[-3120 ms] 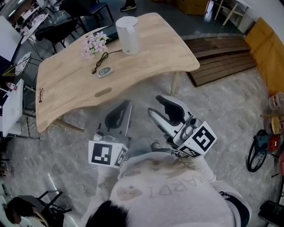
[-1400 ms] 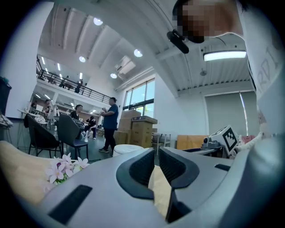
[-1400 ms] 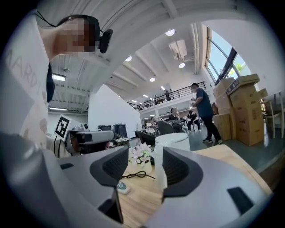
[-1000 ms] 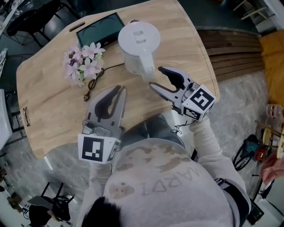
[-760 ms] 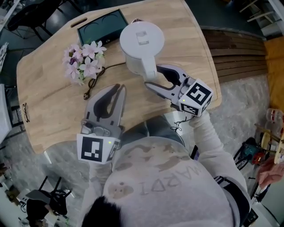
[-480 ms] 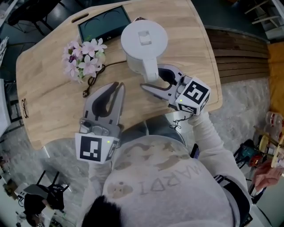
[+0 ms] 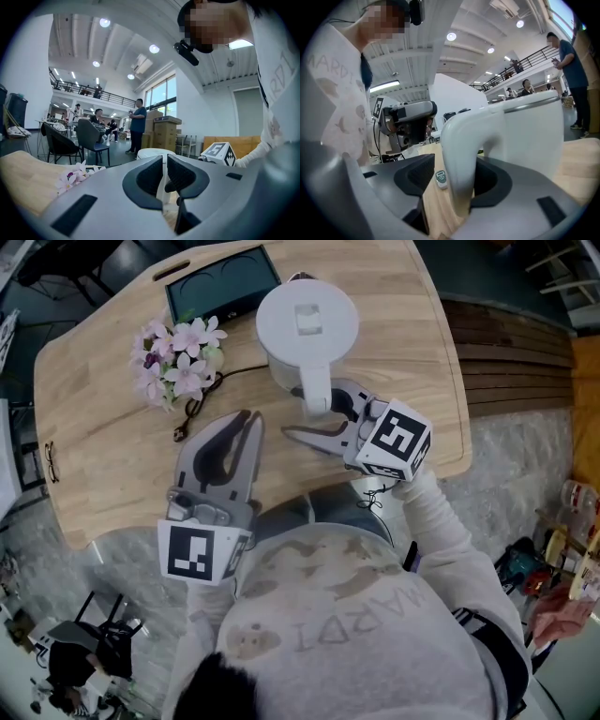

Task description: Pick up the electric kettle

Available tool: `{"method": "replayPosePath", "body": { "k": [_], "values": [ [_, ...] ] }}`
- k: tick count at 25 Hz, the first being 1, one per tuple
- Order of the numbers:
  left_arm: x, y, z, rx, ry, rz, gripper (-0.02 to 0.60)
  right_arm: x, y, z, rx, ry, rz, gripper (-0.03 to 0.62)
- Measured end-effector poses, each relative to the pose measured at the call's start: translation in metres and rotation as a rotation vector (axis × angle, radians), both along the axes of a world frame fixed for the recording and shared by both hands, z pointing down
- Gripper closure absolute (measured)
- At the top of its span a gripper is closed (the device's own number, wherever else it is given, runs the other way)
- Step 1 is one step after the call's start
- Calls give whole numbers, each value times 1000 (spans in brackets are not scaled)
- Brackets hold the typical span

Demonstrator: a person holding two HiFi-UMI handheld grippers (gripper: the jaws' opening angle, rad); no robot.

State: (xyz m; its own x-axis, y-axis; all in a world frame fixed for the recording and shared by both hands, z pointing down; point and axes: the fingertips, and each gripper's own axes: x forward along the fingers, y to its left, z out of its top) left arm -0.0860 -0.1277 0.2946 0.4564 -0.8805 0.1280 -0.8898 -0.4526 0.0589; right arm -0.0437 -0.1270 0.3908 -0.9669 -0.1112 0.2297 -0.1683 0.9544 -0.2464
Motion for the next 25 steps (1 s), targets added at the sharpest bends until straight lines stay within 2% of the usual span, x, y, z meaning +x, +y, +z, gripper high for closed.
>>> {"method": "replayPosePath", "body": {
  "k": [16,17,19,20,25],
  "values": [
    [-1,-2,2,-6,-12,-13,410,-27,6,21,30,71,-38,366],
    [-2,-2,2,-6,-12,-13,410,-27,3,22,43,75,-20,389],
    [-2,-2,1,-5,-13,-16,410,-27,-4,22,74,83,22,501],
    [-3,-2,1,-4,-13,-18,410,-26,-7,22,84,84,33,520],
    [-10,1,-1,0,-20,-35,410,-30,-8,23,100,96,31,530]
  ]
}}
